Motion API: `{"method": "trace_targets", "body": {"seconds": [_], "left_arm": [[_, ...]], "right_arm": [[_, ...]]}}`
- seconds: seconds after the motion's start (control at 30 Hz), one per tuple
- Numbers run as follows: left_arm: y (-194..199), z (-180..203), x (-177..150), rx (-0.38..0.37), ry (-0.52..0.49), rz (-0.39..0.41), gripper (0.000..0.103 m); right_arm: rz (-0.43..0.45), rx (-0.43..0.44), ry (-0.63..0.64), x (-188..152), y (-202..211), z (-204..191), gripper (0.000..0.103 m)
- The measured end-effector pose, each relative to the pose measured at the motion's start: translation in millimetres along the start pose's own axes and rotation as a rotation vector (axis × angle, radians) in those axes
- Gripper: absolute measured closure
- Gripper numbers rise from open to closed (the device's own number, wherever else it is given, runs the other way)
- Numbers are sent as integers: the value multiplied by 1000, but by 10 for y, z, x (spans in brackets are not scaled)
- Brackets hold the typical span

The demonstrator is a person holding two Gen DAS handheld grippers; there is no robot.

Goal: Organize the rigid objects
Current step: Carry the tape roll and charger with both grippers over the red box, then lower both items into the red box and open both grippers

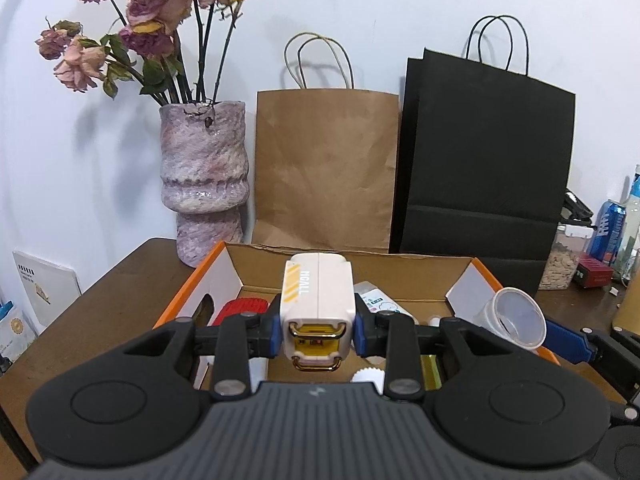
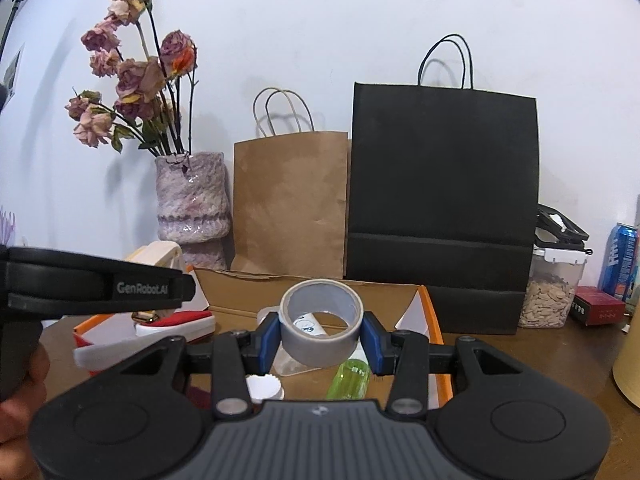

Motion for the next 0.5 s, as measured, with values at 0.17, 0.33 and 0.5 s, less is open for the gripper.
{"method": "trace_targets", "body": {"seconds": [0.17, 0.33, 0.5], "left_arm": [[-172, 9, -8, 5, -9, -16, 71], [-295, 28, -7, -2, -17, -29, 71], [-400, 46, -25, 4, -27, -41, 71]], "right_arm": [[-16, 1, 9, -24, -176, 37, 61], [-28, -4, 13, -58, -295, 70, 61], [-39, -2, 16, -83, -363, 90, 61]]}}
Point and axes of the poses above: each gripper's, at about its wrist camera, not at the fingertips, and y roughly against the way its jaws point, z to its right, x to its top, the point moved 5 cm from there along -y, roughly the way its jaws point, and after that the axes turned 6 degrees about z, right-handed, at the moved point
